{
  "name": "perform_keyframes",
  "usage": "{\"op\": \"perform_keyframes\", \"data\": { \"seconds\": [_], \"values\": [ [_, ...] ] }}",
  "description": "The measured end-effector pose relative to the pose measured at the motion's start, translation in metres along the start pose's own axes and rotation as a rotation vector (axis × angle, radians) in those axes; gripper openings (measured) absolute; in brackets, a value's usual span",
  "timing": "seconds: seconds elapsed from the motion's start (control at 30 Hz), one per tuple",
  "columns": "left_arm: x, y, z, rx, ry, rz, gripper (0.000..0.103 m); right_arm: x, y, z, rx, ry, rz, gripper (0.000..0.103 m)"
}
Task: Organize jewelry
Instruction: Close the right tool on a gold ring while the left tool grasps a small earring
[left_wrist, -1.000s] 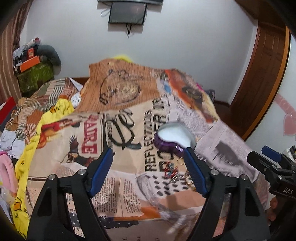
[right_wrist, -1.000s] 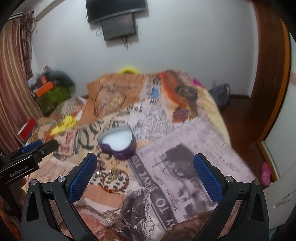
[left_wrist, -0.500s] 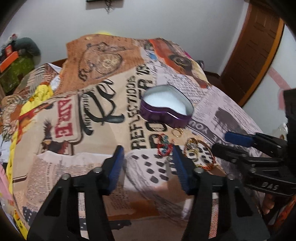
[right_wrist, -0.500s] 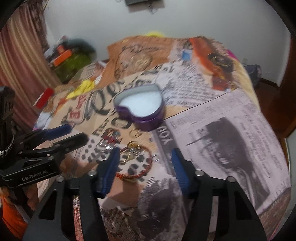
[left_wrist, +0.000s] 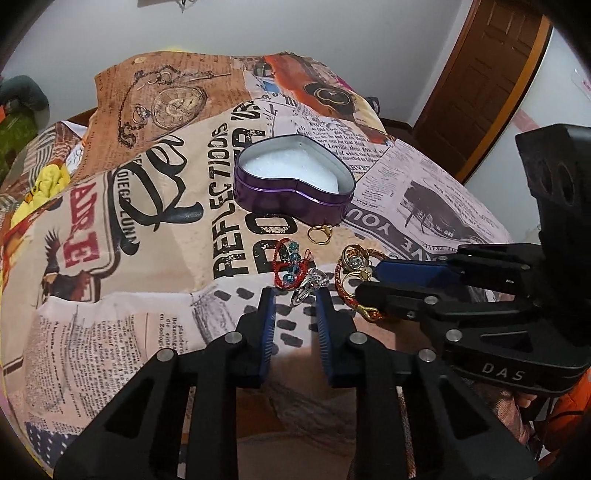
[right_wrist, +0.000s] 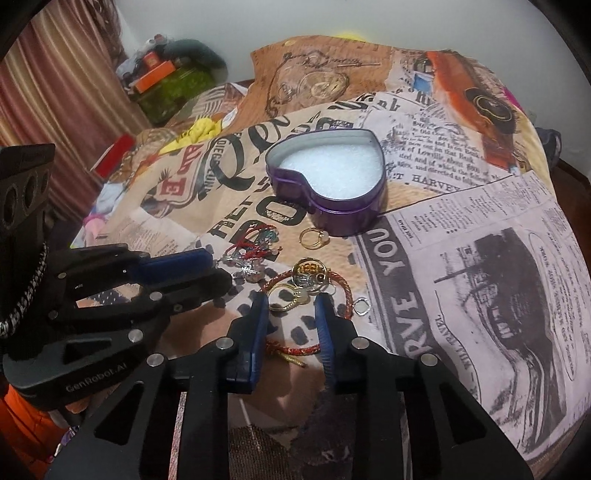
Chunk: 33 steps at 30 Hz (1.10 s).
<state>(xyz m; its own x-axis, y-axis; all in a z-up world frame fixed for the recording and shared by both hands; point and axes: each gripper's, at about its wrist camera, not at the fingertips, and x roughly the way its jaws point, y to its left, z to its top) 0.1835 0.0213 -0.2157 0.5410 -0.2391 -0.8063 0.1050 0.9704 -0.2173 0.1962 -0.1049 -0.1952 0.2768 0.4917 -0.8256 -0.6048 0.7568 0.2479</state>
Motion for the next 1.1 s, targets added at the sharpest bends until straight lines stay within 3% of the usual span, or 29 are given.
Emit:
{"op": "perform_keyframes", "data": {
  "seconds": [0.27, 0.33, 0.37, 0.5, 1.1],
  "values": [
    [0.005, 0.003, 0.001, -0.01, 0.003, -0.028, 0.019, 0.005, 0.002, 0.004, -0.021, 0.001, -0.008, 0.021],
    [0.007, 0.003, 0.002, -0.008, 0.003, -0.028, 0.011, 0.007, 0.001, 0.005, -0.023, -0.002, -0.011, 0.018],
    [0.007, 0.002, 0.002, -0.007, 0.005, -0.03, 0.009, 0.007, 0.001, 0.005, -0.024, -0.003, -0.014, 0.01],
    [0.007, 0.003, 0.002, -0.007, -0.004, -0.026, 0.002, 0.008, -0.001, 0.005, -0.019, -0.008, -0.011, 0.009],
    [-0.044, -0.007, 0.011, 0.02, -0.141, 0.026, 0.001, -0.033, 0.003, 0.01, 0.012, -0.124, -0.052, 0.008]
  ]
}}
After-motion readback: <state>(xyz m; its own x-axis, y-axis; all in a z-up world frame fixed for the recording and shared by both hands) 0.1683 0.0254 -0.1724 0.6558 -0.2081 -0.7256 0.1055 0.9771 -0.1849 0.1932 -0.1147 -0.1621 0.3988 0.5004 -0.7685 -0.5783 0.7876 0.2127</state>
